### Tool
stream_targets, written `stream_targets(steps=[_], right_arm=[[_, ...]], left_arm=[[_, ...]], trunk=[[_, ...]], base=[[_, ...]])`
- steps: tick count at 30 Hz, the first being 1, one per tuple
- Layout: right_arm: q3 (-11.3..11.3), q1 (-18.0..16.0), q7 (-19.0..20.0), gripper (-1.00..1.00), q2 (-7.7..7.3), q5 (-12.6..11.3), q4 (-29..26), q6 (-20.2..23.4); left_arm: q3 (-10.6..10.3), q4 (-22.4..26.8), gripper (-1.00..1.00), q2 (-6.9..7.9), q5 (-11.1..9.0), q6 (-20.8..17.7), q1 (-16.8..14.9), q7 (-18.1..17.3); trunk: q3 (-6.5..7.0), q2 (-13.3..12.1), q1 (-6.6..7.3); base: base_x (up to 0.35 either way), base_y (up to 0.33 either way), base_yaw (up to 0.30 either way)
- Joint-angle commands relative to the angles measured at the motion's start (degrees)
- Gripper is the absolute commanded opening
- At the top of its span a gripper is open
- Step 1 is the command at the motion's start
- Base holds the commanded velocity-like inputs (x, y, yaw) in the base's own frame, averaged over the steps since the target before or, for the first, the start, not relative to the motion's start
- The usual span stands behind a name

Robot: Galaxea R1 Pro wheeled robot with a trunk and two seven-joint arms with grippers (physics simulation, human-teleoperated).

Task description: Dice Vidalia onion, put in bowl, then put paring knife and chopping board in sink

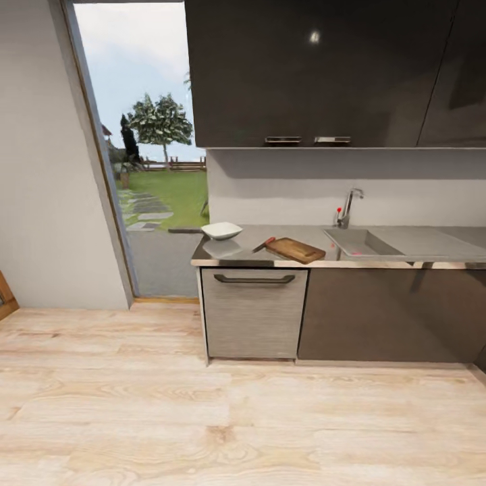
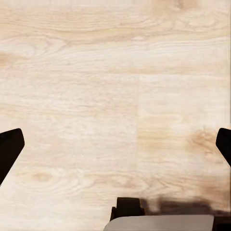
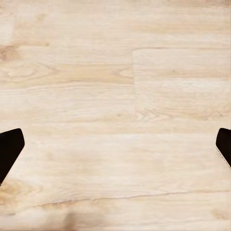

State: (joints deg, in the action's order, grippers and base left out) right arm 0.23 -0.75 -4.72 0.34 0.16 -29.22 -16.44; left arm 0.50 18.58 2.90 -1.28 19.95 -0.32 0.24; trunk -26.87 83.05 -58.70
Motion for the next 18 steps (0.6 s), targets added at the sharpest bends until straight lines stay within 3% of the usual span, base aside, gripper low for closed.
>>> stream_targets(steps=[1,18], right_arm=[[0.03,-0.04,-0.20,1.00,0.01,0.02,0.04,-0.17],[0.12,-0.04,-0.20,1.00,0.01,0.02,0.04,-0.17]], left_arm=[[0.03,-0.04,1.00,0.00,-0.13,0.18,-0.03,0.02],[0.04,-0.03,1.00,0.00,-0.13,0.19,-0.03,0.05]], trunk=[[-0.06,0.03,-0.03],[-0.06,0.03,-0.03]], base=[[0.281,-0.109,0.001],[0.287,-0.112,0.000]])
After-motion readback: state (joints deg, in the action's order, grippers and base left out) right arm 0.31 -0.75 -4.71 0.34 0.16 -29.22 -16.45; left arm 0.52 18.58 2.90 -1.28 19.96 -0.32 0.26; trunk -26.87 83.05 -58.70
